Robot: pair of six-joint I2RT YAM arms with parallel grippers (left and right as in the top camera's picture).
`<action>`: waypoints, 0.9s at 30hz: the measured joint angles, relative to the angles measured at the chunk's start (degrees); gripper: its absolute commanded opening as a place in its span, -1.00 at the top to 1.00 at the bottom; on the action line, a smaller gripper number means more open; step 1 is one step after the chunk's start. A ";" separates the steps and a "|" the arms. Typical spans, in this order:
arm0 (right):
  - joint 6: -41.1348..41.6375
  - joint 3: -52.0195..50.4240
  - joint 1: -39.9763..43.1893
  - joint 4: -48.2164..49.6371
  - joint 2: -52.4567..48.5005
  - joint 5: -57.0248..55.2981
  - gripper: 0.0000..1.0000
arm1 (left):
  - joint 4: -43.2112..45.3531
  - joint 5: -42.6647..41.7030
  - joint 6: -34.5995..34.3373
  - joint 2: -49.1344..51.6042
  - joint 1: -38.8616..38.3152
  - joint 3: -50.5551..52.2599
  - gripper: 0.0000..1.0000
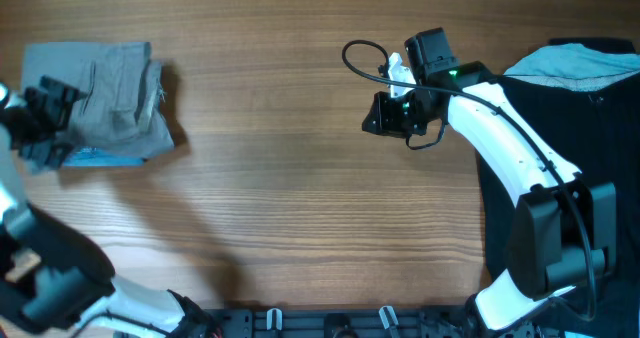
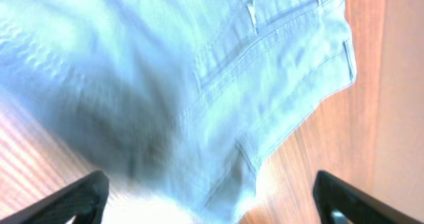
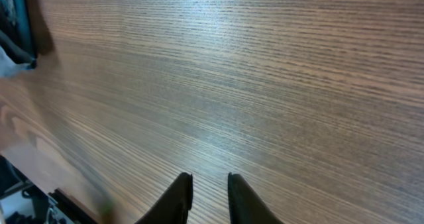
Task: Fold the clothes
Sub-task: 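Carry the bundle left with the left gripper onto the denim shorts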
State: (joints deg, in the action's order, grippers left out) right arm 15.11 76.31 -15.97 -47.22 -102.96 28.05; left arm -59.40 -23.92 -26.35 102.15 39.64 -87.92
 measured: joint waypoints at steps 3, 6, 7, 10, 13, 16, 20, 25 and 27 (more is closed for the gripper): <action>0.00 0.00 0.00 0.00 0.00 0.00 0.35 | -3.02 -2.99 2.93 -6.27 3.41 0.00 0.38; 0.02 0.00 0.00 0.07 0.00 0.00 0.34 | -0.87 -3.91 6.99 -12.63 4.74 -0.13 0.92; 0.02 0.00 0.00 0.11 0.00 0.00 0.34 | 1.36 -3.82 8.33 -13.66 4.42 -0.13 0.92; 0.02 0.00 0.00 0.26 0.00 0.00 0.35 | 8.66 -2.49 12.20 -12.41 1.53 -0.07 0.92; 0.04 0.00 0.00 0.28 0.00 0.02 0.37 | 10.19 -1.16 14.32 -7.10 -3.02 1.46 0.92; 0.63 0.00 0.00 0.31 0.00 0.00 0.39 | 8.87 1.31 15.21 2.03 -6.62 4.13 0.37; 1.11 0.00 0.00 0.31 0.00 0.02 0.45 | 9.51 4.37 15.80 12.02 -7.50 5.70 0.51; 1.44 0.00 0.00 0.72 0.00 -0.04 0.52 | 8.37 2.45 16.41 12.70 -6.88 4.94 0.23; 1.55 0.00 0.00 0.94 0.20 -1.31 0.53 | 3.98 1.73 17.92 11.61 -6.75 2.34 0.11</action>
State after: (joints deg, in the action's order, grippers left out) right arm 16.67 76.31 -15.97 -46.28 -102.76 26.74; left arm -55.42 -22.20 -8.43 113.75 32.88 -85.58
